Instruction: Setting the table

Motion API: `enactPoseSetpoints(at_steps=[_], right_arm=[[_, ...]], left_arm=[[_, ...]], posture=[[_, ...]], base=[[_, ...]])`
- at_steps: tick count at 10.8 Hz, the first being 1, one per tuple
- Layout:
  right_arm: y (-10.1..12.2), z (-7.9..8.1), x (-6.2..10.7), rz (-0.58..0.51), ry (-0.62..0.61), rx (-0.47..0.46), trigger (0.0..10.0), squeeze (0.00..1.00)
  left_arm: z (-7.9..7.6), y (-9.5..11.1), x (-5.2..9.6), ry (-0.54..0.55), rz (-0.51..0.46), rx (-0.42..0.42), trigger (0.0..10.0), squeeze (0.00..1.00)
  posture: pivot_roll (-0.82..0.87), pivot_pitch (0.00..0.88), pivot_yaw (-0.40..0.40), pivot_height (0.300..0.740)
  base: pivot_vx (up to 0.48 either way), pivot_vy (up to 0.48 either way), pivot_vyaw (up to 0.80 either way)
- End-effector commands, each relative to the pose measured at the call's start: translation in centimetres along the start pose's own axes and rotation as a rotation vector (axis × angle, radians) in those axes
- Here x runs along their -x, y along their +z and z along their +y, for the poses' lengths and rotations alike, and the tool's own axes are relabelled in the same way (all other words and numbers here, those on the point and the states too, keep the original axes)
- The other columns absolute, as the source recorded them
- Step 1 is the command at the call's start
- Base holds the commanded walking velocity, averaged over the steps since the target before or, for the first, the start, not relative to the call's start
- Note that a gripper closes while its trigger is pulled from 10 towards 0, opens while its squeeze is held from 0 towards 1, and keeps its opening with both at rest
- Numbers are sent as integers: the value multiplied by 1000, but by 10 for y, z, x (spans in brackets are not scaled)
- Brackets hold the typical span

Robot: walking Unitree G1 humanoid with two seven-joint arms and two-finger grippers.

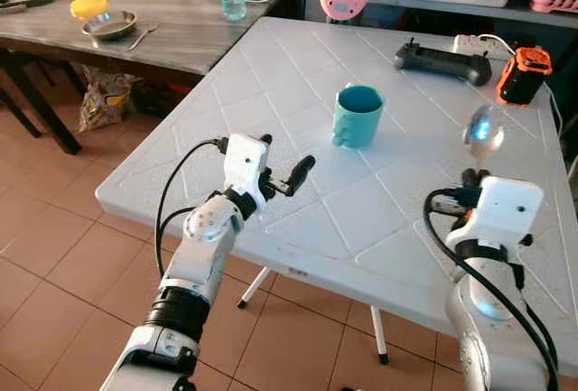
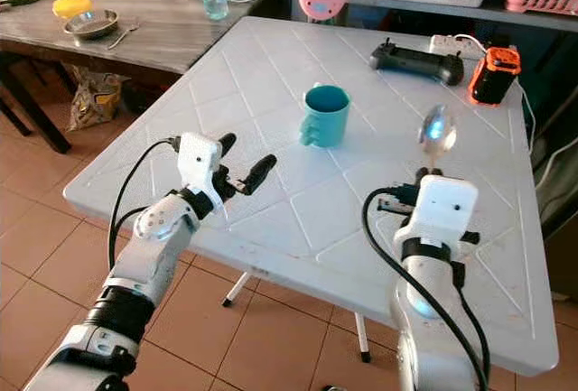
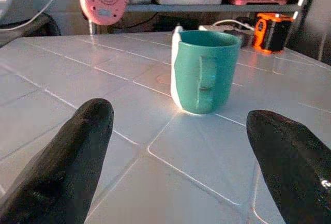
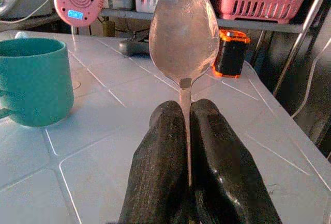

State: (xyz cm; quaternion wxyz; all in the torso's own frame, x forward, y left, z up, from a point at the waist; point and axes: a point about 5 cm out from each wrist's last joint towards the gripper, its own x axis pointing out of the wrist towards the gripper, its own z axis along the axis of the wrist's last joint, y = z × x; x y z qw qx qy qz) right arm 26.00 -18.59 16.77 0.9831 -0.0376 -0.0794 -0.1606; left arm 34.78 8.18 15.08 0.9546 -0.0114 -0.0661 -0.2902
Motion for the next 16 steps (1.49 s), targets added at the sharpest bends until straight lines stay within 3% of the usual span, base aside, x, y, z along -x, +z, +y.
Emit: enactPoseSetpoints(at_steps=[1,4,9,16], right_arm=[[6,-1,3,-30,-8,-9,10000,0],[4,-5,5,-19,-14,0,10000,0],[1,-8,6,-6,-27,-3,10000,0],[1,-4,3,-9,-12,-23,10000,0]], left_arm=[[3,1,-2,26,-1,-8,10000,0],[6,-1,-1,54,3,1,10000,0],[5,-4,0,51,14,10,10000,0],[5,-5,4,58,15,4,10000,0]], posture=[[-58,71,44,740],[-56,75,37,740],[-55,78,41,740],[-27,86,38,740]], base=[[0,0,0],[0,0,-760],[0,305,-748],[0,394,0]])
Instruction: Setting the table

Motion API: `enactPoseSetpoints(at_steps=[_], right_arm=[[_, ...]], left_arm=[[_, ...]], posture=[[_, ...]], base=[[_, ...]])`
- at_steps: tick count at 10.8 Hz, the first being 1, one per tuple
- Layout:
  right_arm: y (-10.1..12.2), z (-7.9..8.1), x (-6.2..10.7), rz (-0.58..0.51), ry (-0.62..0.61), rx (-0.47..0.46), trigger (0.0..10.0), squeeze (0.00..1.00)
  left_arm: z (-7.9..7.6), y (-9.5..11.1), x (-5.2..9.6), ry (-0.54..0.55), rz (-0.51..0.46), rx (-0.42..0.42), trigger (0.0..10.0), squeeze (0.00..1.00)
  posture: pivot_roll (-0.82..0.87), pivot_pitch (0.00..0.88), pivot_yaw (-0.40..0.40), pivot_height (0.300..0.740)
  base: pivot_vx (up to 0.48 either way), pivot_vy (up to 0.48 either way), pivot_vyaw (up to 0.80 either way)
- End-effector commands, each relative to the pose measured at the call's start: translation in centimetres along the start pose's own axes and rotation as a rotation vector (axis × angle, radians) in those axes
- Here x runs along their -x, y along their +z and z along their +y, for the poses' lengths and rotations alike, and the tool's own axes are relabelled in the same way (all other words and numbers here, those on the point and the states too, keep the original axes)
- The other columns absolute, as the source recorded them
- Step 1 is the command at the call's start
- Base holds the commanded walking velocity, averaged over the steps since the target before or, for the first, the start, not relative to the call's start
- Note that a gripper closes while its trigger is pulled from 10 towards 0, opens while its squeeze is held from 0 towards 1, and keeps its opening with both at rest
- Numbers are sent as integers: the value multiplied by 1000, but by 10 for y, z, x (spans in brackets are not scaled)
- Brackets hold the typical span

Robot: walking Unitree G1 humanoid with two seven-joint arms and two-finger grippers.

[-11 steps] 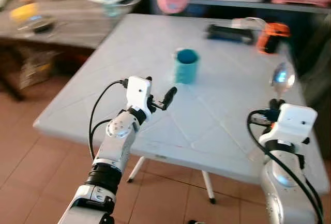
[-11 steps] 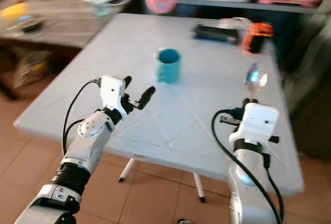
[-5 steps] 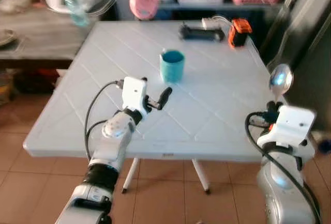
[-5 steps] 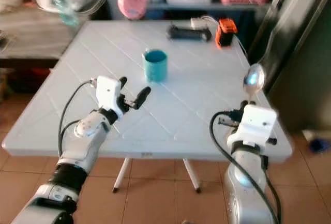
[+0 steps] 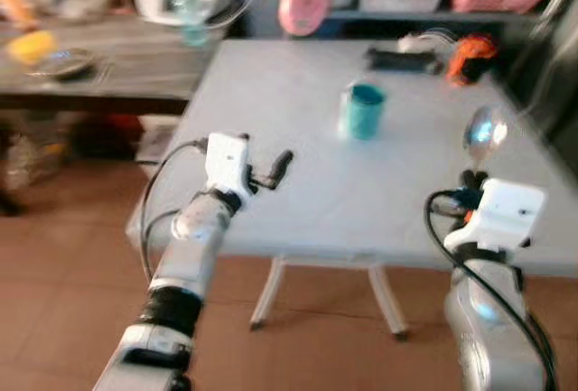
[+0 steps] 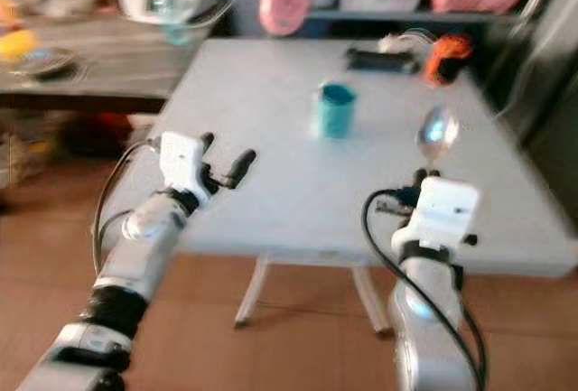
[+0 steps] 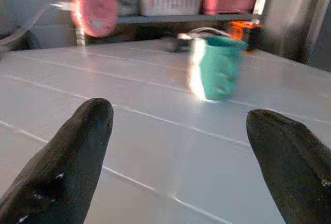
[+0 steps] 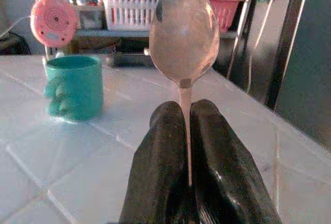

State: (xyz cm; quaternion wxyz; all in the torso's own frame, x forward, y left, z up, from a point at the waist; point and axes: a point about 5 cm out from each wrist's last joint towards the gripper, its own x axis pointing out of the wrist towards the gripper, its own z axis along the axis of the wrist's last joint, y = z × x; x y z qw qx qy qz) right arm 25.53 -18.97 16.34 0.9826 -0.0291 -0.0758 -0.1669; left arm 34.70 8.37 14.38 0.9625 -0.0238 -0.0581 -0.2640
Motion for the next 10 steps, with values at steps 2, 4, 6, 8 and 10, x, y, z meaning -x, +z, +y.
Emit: enactPoseSetpoints(at_steps=[2,4,6,8,10], right_arm=[[5,1,0,-24,4,-11,10000,0],[5,2,1,-29,14,-15,10000,0],[4,2,1,-29,18,-15,10000,0],[4,4,3,-31,24,-16,10000,0],[3,4,3,-33,29,-15,10000,0]], left_arm=[[1,1,2,8,1,-23,10000,0],[0,2,0,25,-14,-28,10000,0],[2,2,-2,38,-11,-27,10000,0],[2,1,-4,45,-5,-31,10000,0],[2,-1,-5,56,-4,-33,10000,0]], posture=[[-26,85,38,740],[-30,69,38,740],[-31,64,42,740],[-33,61,46,740],[-35,58,45,740]], base=[[0,480,0],[0,480,0],[0,480,0],[0,480,0],[0,480,0]])
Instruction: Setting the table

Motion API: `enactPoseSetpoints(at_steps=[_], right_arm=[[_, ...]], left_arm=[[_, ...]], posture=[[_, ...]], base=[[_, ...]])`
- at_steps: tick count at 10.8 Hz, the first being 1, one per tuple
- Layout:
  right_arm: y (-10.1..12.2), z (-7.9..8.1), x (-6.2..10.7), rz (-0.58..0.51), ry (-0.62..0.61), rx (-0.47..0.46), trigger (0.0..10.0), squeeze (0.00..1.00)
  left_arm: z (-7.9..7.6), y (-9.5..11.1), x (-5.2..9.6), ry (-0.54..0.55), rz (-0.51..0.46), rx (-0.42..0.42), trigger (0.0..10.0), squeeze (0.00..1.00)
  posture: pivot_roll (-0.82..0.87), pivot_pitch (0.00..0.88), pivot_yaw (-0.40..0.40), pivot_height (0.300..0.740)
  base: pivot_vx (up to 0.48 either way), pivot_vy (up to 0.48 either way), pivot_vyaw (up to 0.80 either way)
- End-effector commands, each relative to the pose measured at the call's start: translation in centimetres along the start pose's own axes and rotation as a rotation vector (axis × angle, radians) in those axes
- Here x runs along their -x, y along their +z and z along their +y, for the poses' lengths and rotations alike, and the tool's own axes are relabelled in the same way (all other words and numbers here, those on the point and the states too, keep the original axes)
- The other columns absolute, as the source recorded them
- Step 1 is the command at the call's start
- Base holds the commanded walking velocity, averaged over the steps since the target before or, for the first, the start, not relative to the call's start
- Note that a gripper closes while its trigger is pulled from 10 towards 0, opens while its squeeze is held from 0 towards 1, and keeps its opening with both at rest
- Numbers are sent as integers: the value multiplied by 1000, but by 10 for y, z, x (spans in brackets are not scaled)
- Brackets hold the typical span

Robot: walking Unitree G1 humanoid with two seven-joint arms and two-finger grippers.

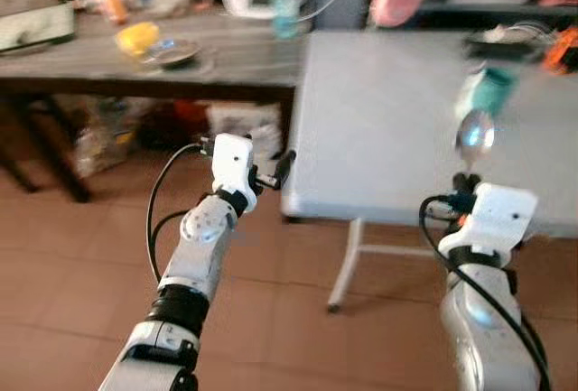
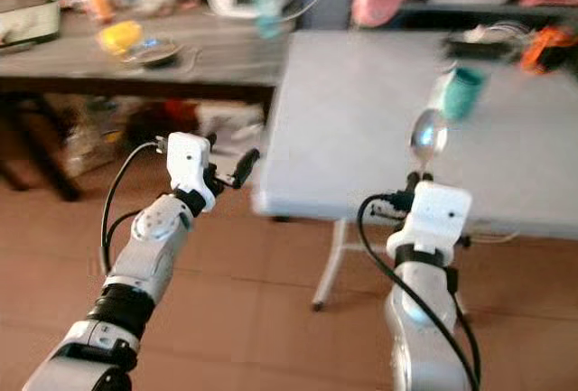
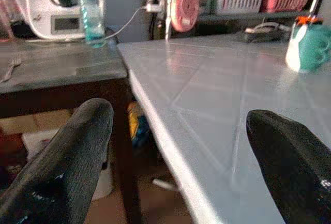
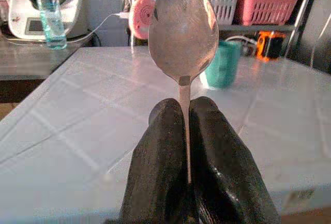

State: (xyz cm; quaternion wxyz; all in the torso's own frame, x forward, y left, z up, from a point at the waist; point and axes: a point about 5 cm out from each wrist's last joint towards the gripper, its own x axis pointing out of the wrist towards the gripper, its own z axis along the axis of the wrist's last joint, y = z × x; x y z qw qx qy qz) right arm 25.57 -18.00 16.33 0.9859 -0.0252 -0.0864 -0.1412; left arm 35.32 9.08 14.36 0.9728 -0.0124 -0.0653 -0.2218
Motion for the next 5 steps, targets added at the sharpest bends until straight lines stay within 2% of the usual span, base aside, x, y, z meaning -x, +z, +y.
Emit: enactPoseSetpoints(at_steps=[1,5], right_arm=[[2,-6,1,-12,-19,3,10000,0],[0,-8,2,-10,-14,10,10000,0]], left_arm=[[-4,-2,-2,-11,9,-10,10000,0],[13,-3,0,53,16,-35,10000,0]], posture=[[-36,56,42,740],[-34,52,42,740]], base=[[0,480,0],[0,480,0]])
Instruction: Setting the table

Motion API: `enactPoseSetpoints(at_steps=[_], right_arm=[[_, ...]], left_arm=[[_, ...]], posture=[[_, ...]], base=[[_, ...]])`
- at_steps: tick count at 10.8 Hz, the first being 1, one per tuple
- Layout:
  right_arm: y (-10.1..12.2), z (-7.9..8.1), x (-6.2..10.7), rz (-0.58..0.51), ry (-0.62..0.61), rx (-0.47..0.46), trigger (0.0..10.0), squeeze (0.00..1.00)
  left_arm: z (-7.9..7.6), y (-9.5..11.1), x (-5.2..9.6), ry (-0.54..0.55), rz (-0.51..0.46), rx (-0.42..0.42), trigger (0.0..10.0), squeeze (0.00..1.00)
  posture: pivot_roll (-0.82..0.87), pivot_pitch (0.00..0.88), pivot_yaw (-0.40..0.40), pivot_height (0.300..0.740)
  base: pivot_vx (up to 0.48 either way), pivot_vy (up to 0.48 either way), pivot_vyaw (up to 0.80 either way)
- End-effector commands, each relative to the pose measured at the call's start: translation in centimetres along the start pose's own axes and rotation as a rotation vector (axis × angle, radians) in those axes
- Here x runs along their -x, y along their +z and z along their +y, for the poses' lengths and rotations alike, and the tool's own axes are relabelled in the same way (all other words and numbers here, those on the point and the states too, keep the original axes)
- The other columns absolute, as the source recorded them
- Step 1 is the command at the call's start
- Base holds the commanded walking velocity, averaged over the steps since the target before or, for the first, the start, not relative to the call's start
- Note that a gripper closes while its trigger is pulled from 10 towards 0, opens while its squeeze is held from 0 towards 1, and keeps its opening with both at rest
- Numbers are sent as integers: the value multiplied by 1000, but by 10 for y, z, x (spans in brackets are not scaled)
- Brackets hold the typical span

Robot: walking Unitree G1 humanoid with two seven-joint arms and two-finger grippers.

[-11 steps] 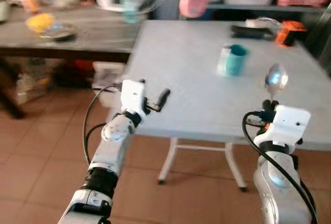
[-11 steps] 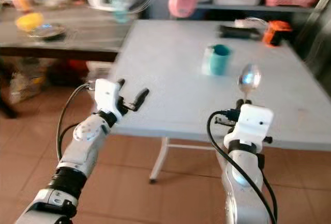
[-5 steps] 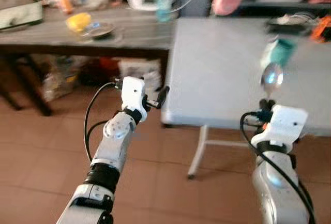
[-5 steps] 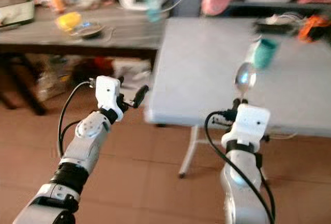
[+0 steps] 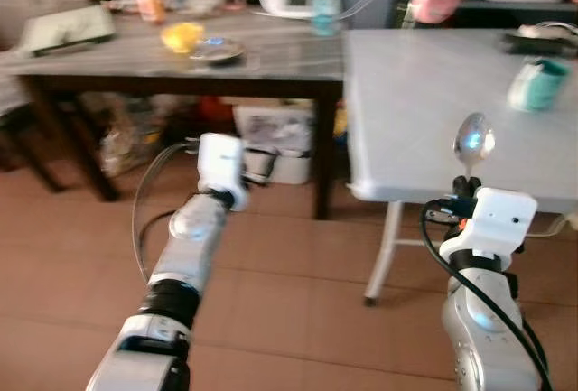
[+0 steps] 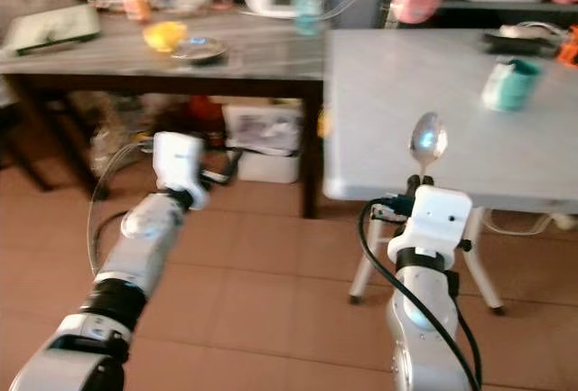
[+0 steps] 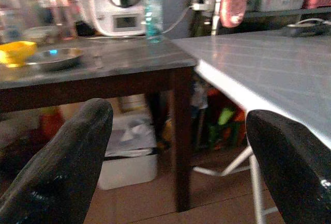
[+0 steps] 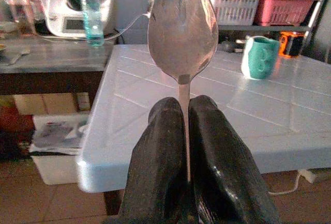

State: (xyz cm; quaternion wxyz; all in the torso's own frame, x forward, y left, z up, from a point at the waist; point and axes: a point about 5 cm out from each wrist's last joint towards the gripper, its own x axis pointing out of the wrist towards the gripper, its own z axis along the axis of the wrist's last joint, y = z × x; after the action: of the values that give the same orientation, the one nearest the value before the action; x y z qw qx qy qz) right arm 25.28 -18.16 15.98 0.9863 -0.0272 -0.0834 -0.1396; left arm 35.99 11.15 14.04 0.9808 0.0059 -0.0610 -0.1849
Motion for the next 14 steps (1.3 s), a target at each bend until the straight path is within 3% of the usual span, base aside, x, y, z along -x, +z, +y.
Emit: enactPoseSetpoints(at_steps=[1,3,7,14], right_arm=[[2,-6,1,-12,-18,5,10000,0],[0,-6,4,-4,-16,4,10000,0],[3,-6,2,-20,-11,9,10000,0],[3,-7,4,-22,-15,16,10000,0]], left_arm=[[-8,-1,-3,-17,3,-2,10000,0],[-8,-1,-3,-9,4,-1,10000,0],[-10,4,-7,-29,-26,19,10000,0],[-17,2,-7,-71,-25,58,10000,0]], posture=[[-34,52,42,740],[-32,58,46,740],[-35,50,50,740],[-45,58,55,740]], base=[[0,480,0],[0,358,0],[0,0,0],[399,0,0]])
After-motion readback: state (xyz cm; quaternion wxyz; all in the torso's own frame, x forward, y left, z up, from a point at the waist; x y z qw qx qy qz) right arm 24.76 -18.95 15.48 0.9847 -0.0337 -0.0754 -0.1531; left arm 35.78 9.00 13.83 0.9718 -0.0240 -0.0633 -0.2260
